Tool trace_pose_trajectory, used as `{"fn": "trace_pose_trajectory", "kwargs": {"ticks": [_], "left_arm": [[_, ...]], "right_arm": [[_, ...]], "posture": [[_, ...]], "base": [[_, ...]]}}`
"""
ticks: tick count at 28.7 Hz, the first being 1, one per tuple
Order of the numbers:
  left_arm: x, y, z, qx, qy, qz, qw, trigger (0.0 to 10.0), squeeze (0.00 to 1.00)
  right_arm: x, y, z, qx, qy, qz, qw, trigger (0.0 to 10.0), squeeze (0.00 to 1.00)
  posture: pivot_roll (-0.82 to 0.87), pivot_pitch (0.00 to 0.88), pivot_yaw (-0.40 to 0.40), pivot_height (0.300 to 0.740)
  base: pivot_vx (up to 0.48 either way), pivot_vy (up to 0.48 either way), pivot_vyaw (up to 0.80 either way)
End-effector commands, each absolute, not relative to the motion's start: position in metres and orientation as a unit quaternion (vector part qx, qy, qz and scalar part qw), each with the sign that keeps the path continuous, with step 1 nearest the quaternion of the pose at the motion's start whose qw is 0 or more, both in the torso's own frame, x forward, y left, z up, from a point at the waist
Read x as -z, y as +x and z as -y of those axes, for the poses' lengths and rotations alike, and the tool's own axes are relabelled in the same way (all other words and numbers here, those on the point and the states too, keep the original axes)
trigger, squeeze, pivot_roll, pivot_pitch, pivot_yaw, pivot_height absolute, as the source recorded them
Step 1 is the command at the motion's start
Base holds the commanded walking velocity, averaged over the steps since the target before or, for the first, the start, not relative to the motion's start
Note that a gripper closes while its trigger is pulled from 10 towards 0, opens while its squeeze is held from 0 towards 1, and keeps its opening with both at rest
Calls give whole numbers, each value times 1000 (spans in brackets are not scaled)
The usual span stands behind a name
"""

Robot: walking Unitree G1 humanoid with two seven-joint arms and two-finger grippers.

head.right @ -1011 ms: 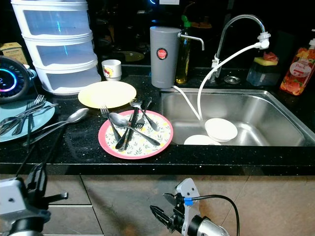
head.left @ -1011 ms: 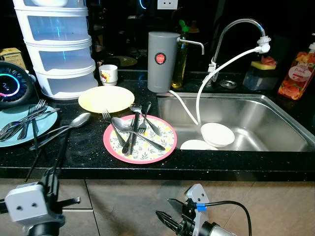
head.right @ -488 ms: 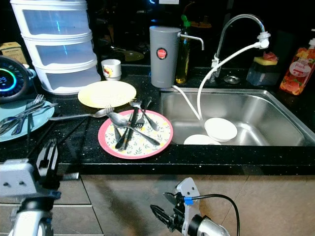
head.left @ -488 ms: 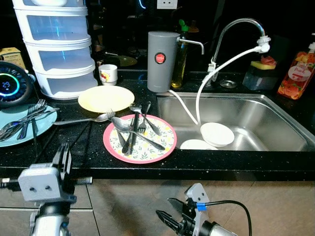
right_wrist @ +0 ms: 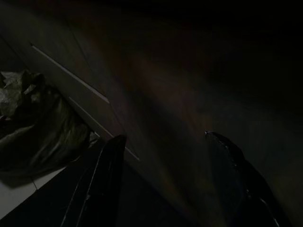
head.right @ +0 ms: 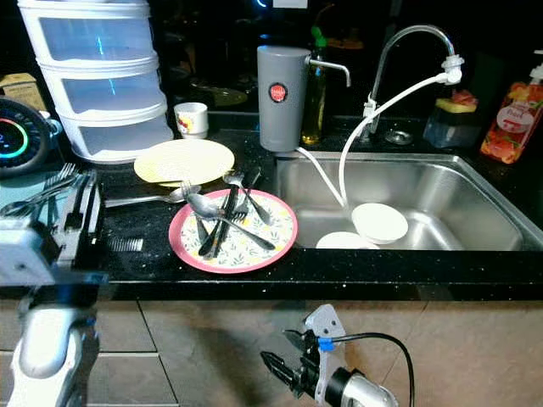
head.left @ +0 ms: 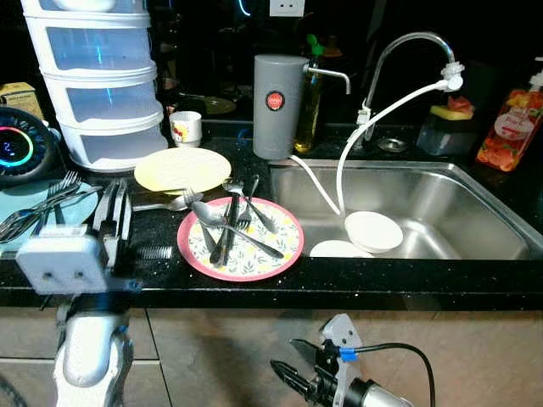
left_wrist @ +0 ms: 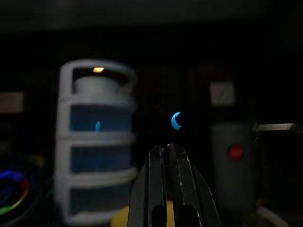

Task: Kitchen organization

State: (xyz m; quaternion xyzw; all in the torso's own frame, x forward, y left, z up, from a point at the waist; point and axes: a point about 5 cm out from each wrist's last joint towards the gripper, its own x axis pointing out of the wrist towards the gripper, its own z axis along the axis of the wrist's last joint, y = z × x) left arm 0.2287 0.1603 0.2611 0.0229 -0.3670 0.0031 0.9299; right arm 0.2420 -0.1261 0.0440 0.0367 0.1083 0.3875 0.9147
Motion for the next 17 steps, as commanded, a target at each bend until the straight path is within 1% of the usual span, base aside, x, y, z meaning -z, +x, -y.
{"fn": "trace_pose_trajectory", "kwargs": {"ticks": [1, 3, 5, 7, 8, 9, 10, 11, 13, 14, 16, 17], "left_arm": [[-268, 229, -154, 17, 21, 375, 927, 0, 149], [-282, 234, -146, 48, 5, 393, 918, 0, 145], [-285, 236, -144, 56, 1, 397, 916, 0, 145], [-285, 245, -136, 97, -59, 378, 919, 0, 141], [-282, 250, -132, 124, -98, 356, 921, 0, 133], [-278, 254, -130, 141, -111, 341, 923, 0, 133], [-278, 254, -130, 141, -111, 341, 923, 0, 133], [-273, 258, -128, 157, -129, 323, 924, 0, 129], [-268, 265, -132, 164, -137, 310, 926, 0, 125], [-268, 265, -132, 164, -137, 310, 926, 0, 125], [-268, 273, -140, 156, -148, 309, 926, 0, 118], [-268, 273, -140, 156, -148, 309, 926, 0, 118]], "right_arm": [[-45, 243, 130, -383, 37, -109, 916, 10000, 0], [-47, 245, 130, -383, 36, -106, 917, 10000, 0], [-47, 245, 130, -383, 36, -105, 917, 10000, 0], [-48, 247, 130, -384, 34, -102, 917, 10000, 0], [-50, 248, 129, -385, 31, -99, 917, 10000, 0], [-53, 249, 128, -384, 31, -93, 918, 10000, 0], [-53, 249, 128, -384, 31, -93, 918, 10000, 0], [-59, 253, 127, -380, 42, -82, 921, 10000, 0], [-76, 261, 126, -363, 103, -55, 925, 10000, 0], [-76, 261, 126, -363, 103, -55, 925, 10000, 0], [-92, 265, 123, -365, 163, -34, 916, 10000, 0], [-92, 265, 123, -365, 163, -34, 916, 10000, 0]], "posture": [[40, 0, -36, 740], [40, 0, -36, 740], [40, 0, -36, 740], [39, 0, -34, 740], [39, 0, -34, 740], [32, 0, -32, 740], [32, 0, -32, 740], [30, 0, -32, 740], [24, 0, -29, 740], [24, 0, -29, 740], [24, 0, -29, 740], [24, 0, -29, 740]], "base": [[0, 0, 0], [0, 0, 0], [0, 0, 0], [0, 0, 0], [0, 0, 0], [0, 0, 0], [0, 0, 0], [0, 0, 0], [0, 0, 0], [0, 0, 0], [0, 0, 0], [0, 0, 0]]}}
